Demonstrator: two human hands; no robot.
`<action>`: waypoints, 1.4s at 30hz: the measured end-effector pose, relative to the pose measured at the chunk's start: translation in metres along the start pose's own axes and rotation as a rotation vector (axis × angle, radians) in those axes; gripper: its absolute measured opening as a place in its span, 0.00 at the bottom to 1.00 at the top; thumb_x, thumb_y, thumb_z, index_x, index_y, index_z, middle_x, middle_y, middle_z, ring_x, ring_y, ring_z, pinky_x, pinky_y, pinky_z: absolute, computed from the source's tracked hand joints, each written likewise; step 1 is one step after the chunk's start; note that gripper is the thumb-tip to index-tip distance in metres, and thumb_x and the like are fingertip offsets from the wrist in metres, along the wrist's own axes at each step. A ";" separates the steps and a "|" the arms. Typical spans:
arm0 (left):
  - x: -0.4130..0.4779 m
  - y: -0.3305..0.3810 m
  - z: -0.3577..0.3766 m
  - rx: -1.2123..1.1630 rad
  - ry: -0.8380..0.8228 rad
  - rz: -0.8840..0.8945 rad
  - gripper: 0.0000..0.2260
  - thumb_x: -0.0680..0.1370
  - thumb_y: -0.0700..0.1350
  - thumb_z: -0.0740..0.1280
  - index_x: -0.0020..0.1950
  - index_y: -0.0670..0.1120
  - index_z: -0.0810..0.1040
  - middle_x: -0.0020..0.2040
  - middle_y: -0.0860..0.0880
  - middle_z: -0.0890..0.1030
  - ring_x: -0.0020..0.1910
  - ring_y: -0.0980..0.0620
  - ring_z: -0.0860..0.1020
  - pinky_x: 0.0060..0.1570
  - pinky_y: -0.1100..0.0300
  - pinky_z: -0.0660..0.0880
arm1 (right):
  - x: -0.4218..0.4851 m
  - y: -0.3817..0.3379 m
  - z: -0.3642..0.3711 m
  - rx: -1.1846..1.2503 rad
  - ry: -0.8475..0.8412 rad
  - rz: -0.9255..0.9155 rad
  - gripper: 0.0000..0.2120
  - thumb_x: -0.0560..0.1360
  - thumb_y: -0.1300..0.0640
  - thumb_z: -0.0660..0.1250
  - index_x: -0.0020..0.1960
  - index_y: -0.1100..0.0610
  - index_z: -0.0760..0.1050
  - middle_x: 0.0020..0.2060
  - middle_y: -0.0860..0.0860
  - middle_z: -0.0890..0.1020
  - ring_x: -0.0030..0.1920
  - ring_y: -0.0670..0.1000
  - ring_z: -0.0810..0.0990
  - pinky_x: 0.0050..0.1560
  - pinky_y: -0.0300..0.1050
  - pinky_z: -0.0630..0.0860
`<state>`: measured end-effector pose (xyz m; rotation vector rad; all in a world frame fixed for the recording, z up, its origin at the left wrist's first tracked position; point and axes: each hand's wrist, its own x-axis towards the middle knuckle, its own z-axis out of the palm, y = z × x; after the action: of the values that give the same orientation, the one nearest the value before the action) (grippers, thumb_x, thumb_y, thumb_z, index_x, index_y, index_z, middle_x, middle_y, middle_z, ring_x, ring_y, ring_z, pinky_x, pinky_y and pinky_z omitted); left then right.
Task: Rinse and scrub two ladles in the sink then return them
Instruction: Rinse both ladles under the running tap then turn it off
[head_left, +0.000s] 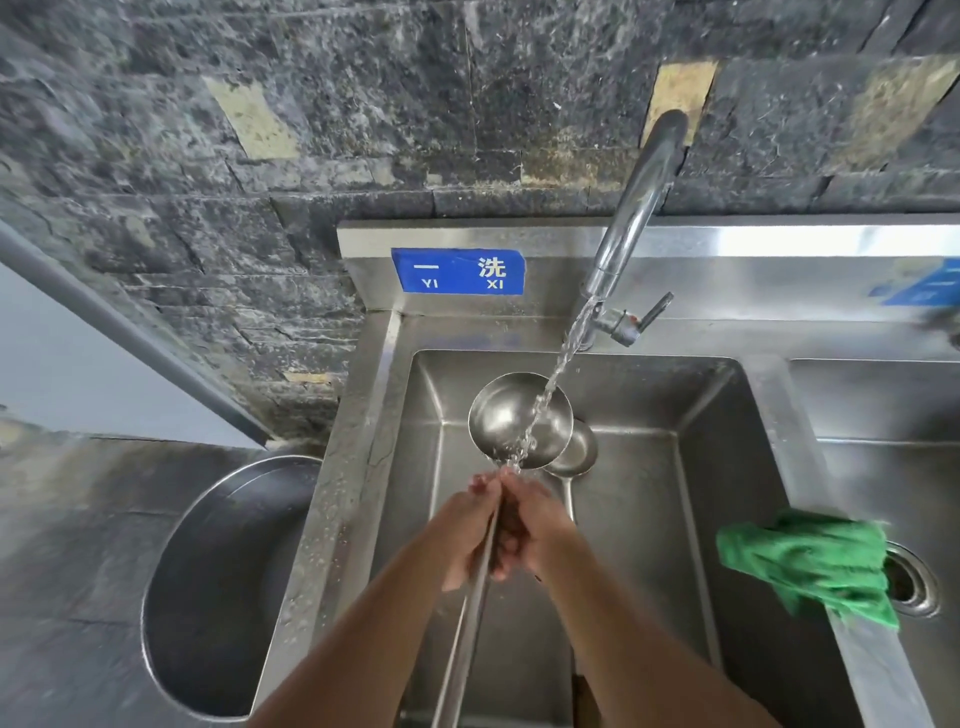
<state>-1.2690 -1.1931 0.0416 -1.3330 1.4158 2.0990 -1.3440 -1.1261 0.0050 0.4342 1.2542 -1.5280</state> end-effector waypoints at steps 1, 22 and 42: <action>-0.004 -0.006 -0.003 0.032 -0.011 -0.015 0.23 0.85 0.55 0.55 0.43 0.39 0.77 0.29 0.44 0.76 0.24 0.49 0.73 0.24 0.61 0.71 | 0.006 -0.006 0.003 0.083 0.008 0.004 0.14 0.82 0.55 0.59 0.45 0.63 0.76 0.29 0.58 0.80 0.25 0.54 0.79 0.24 0.42 0.76; -0.012 -0.116 -0.035 -0.065 0.251 -0.120 0.13 0.84 0.48 0.59 0.53 0.39 0.75 0.29 0.48 0.74 0.22 0.53 0.68 0.23 0.60 0.67 | 0.112 0.086 0.008 0.060 0.025 0.157 0.06 0.79 0.68 0.63 0.54 0.67 0.76 0.33 0.58 0.85 0.31 0.51 0.85 0.31 0.42 0.82; 0.053 -0.121 -0.072 -0.067 0.286 -0.162 0.08 0.83 0.45 0.60 0.55 0.42 0.75 0.28 0.49 0.72 0.21 0.53 0.67 0.21 0.61 0.63 | 0.116 0.129 0.003 -0.342 -0.011 0.020 0.09 0.68 0.76 0.60 0.42 0.67 0.76 0.37 0.62 0.77 0.42 0.61 0.76 0.46 0.55 0.73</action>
<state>-1.1793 -1.2087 -0.0782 -1.7687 1.2977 1.9255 -1.2734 -1.1706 -0.1471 0.2137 1.4641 -1.2644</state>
